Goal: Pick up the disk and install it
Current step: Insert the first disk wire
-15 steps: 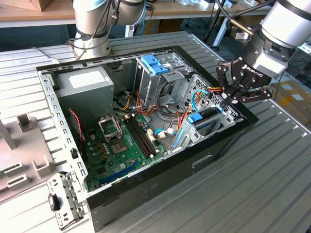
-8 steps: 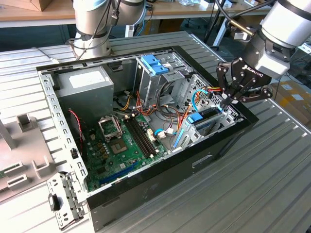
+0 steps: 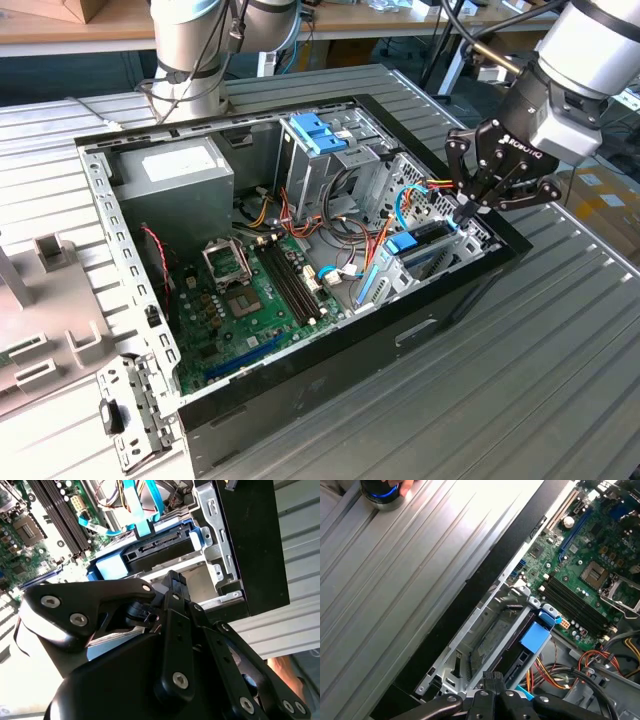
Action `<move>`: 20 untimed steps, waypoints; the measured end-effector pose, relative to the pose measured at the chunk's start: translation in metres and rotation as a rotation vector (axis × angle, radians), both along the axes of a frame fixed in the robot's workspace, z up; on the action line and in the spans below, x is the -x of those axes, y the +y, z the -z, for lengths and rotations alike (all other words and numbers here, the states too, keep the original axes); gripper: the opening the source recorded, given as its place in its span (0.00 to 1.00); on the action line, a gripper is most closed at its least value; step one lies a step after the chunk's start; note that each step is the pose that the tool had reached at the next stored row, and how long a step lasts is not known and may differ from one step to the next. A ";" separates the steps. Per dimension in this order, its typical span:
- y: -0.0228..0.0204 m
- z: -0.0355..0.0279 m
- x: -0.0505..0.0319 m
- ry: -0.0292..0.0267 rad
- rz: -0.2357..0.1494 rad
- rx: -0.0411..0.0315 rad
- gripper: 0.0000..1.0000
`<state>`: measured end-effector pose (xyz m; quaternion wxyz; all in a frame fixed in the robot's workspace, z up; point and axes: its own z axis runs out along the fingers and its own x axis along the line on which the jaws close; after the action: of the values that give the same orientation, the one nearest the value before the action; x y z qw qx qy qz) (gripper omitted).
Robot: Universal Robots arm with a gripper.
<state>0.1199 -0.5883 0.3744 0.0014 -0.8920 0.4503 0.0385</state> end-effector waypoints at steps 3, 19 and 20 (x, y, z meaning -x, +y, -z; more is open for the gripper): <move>0.0000 0.0000 0.0000 0.0000 -0.019 -0.0001 0.11; 0.0000 0.0001 0.0000 0.0000 -0.103 0.0000 0.11; 0.0000 0.0001 0.0000 0.0000 -0.110 0.0000 0.11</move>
<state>0.1199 -0.5883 0.3744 -0.0007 -0.9155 0.4005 0.0385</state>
